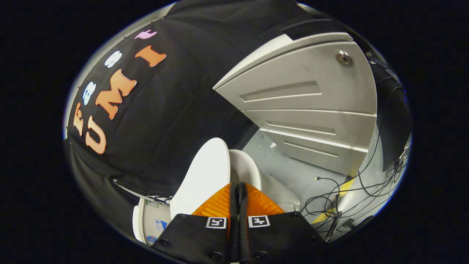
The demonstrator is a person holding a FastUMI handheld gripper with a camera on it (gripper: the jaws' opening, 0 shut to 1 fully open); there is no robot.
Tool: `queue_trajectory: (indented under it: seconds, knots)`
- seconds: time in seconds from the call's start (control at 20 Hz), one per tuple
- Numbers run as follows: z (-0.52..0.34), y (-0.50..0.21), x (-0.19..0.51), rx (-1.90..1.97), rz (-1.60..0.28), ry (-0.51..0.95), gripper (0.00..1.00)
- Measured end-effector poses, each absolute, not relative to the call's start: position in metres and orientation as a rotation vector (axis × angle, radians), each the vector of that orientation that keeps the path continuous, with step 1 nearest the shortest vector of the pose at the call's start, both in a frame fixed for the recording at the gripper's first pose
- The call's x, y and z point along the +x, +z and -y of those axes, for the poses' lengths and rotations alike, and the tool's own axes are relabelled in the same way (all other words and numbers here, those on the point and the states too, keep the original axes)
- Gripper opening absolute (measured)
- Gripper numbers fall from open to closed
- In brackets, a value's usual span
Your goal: Open the toilet lid.
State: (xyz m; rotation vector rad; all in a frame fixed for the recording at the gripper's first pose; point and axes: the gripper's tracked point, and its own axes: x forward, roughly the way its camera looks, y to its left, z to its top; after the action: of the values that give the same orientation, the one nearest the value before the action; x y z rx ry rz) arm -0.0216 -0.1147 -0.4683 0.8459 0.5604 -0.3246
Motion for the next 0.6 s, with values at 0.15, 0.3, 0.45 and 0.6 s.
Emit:
queue_trajectory:
  seconds: [0.15,0.3,0.45,0.6]
  knots:
    - [0.110,-0.444,-0.014,0.800,-0.539,-0.326,0.08]
    - [0.099,-0.416,-0.011,0.719,-0.554,-0.299,0.08]
    - [0.088,-0.388,-0.006,0.658,-0.560,-0.272,0.08]
    - [0.076,-0.367,-0.003,0.617,-0.553,-0.252,0.08]
